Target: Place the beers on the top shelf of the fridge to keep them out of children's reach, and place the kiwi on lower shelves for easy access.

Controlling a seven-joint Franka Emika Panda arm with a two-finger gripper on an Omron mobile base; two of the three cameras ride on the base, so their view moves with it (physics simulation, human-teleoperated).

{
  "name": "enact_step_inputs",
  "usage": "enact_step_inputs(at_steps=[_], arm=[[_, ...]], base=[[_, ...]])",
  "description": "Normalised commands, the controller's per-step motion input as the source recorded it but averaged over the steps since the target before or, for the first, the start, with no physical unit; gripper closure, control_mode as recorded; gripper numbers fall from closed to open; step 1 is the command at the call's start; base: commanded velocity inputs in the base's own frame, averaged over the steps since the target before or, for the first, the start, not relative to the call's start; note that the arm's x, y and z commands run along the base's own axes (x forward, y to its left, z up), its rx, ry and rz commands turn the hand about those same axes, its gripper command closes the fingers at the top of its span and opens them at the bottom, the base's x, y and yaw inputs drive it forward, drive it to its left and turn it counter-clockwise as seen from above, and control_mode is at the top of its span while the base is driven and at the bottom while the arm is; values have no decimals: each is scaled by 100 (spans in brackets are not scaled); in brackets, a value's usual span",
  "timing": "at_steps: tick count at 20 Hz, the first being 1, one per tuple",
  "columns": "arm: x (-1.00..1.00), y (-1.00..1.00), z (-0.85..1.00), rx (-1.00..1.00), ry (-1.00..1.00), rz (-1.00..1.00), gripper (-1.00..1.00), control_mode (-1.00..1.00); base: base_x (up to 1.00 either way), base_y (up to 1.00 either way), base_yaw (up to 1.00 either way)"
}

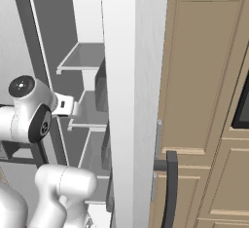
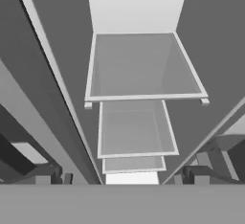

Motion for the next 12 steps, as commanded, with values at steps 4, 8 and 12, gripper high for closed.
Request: enact_step_inputs(at_steps=[4,8,12], arm=[[-28,0,0,0,0,0,-100,-100],[-27,0,0,0,0,-1,-100,-100],[-25,-3,0,0,-3,0,-100,100]], base=[[0,0,0],[0,0,0],[-29,-1,0]])
